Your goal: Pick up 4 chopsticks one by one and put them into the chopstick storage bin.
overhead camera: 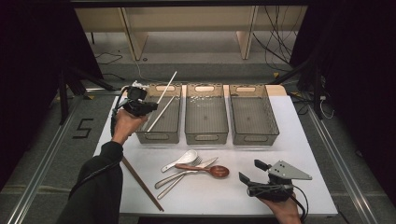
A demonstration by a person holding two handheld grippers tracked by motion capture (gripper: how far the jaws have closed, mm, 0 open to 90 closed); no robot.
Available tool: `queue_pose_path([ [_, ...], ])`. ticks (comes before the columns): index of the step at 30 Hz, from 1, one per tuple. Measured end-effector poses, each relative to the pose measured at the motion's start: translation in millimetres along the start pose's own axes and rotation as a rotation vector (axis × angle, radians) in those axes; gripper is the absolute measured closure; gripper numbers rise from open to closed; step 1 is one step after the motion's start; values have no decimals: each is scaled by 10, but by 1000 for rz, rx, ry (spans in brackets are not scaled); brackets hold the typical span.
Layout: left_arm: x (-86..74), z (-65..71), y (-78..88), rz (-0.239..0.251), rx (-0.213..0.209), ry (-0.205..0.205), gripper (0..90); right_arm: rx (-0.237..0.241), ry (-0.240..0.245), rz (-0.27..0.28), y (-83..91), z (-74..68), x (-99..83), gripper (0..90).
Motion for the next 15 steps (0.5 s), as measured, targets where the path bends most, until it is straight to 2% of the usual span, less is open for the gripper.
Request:
queue_pose_path([
  [5, -18, -42, -76, 4, 9, 4, 839, 1, 1, -1, -5, -4, -1, 260],
  [15, -166, -122, -252, -31, 24, 29, 838, 5, 1, -2, -7, -12, -4, 260],
])
Point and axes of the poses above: each handheld gripper's, and its own axes: y roughly backward along the jaws, x roughly out of its top, z roughly to its right, the point moved 10 cm from there along -y, roughly forward along the jaws, and after that the axes turned 8 degrees about -y, right-handed, at the moved point
